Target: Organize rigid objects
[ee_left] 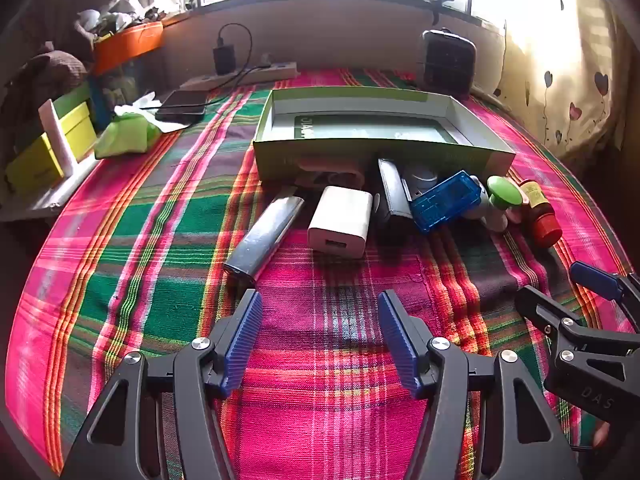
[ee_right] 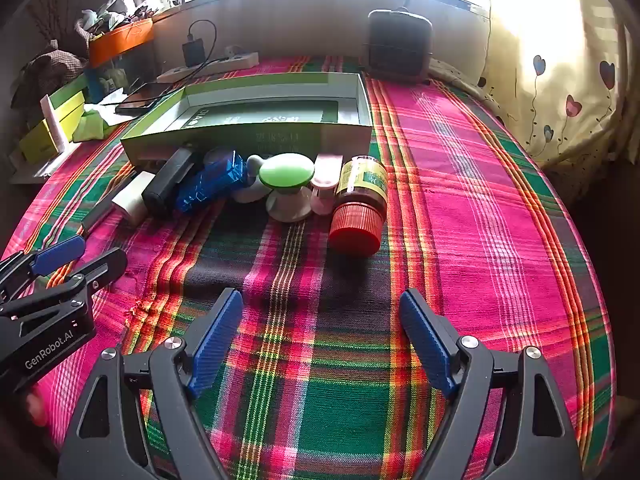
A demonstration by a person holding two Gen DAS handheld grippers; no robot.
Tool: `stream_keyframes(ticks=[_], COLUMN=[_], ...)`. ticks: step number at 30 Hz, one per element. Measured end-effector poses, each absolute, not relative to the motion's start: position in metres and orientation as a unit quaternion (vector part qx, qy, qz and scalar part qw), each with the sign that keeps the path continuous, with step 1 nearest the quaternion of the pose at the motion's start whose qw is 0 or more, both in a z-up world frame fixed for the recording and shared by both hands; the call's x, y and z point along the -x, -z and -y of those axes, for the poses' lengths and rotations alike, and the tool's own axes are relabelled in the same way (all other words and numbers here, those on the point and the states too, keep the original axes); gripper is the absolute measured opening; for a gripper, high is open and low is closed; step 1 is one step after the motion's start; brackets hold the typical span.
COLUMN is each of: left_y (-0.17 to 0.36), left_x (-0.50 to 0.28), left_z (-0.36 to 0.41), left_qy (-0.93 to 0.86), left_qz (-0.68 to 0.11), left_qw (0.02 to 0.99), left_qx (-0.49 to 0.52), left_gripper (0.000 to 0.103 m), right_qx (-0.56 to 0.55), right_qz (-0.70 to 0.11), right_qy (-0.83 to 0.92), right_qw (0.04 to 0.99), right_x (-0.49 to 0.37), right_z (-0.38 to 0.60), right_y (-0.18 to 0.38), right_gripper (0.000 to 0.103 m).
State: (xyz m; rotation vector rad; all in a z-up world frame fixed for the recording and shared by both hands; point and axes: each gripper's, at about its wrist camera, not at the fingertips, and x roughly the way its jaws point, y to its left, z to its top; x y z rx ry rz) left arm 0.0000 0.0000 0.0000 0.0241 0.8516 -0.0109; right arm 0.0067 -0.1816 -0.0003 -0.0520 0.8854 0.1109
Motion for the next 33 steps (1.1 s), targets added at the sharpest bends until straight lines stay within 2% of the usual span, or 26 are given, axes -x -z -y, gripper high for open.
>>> stream_keyframes(ticks=[33], left_y=[0.0], left_x=[0.0], left_z=[0.0], left_qy=[0.005], left_qz=[-0.413], left_qw=[0.911], left_qx=[-0.013], left_gripper=[0.061], right_qx=[0.026], right_qz=[-0.427], right_qy=[-0.053], right_qw=[0.902], right_x=[-0.0068], right_z=[0.1819], right_y=[-0.0001], right_gripper=[0.081])
